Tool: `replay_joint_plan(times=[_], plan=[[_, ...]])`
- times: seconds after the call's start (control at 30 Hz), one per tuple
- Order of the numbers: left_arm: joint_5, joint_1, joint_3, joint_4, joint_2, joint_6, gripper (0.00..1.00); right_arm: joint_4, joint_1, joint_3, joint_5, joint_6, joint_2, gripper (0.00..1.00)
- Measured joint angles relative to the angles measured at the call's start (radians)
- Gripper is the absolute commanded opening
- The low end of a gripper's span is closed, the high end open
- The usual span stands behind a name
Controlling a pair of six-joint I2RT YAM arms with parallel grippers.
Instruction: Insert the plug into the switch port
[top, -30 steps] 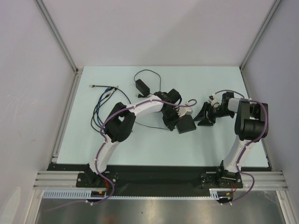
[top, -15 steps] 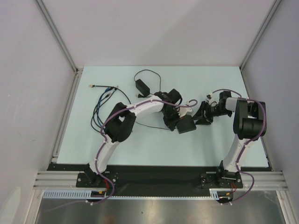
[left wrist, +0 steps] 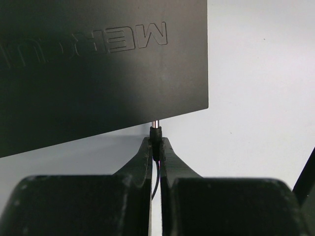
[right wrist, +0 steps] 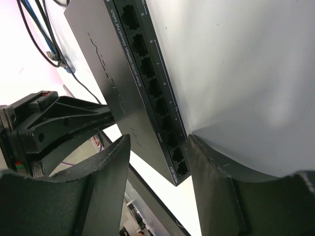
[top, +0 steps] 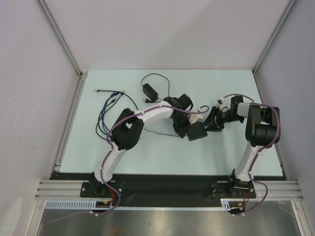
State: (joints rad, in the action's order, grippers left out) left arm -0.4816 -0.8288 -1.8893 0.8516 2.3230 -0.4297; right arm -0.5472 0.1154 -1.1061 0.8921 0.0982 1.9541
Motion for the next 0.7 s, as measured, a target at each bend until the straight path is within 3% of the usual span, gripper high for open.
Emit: replay_joint_plan(times=[0.7], plan=[[-0.002, -0.007, -0.003, 0.005, 0.000, -0.043, 0.00, 0.024, -0.001, 0.011, 0.010, 0.023, 0.001, 0.56]])
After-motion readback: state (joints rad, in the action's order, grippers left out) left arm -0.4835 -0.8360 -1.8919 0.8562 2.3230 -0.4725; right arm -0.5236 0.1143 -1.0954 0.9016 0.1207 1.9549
